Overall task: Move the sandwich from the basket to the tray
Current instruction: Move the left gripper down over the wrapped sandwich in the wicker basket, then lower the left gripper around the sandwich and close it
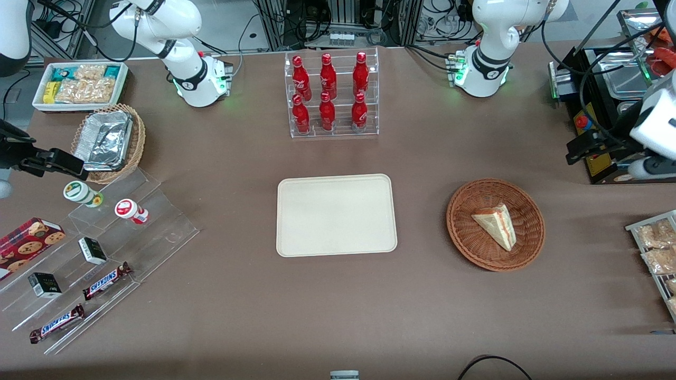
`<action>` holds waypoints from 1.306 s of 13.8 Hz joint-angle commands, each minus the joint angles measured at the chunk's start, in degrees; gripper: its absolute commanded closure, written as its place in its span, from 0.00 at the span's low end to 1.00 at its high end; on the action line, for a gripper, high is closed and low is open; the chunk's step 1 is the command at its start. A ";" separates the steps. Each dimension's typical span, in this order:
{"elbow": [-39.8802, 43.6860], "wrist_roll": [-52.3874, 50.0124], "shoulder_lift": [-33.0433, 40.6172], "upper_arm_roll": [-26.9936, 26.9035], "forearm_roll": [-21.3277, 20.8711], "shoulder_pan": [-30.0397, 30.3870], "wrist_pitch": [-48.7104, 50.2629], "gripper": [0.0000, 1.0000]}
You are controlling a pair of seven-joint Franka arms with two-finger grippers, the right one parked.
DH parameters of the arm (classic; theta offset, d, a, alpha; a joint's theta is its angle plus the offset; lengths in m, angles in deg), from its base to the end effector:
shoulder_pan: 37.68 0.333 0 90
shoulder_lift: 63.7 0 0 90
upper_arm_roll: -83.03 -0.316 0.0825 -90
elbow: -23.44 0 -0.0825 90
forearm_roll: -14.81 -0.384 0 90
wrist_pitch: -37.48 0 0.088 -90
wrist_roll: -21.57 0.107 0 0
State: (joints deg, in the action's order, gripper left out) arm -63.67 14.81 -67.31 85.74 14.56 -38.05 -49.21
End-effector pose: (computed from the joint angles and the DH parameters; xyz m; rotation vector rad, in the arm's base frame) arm 0.5667 -0.0291 0.6080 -3.1307 -0.1007 0.1095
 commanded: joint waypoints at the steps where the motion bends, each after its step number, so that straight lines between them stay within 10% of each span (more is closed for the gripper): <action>1: -4.88 0.43 -1.49 -0.16 -0.27 -0.16 -4.86 0.00; 18: -38.84 -32.87 -6.40 3.53 -0.19 -0.43 -53.49 0.00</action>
State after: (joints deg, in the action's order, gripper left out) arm -102.53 -16.42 -72.59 89.16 14.56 -38.19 -101.28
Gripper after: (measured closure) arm 0.000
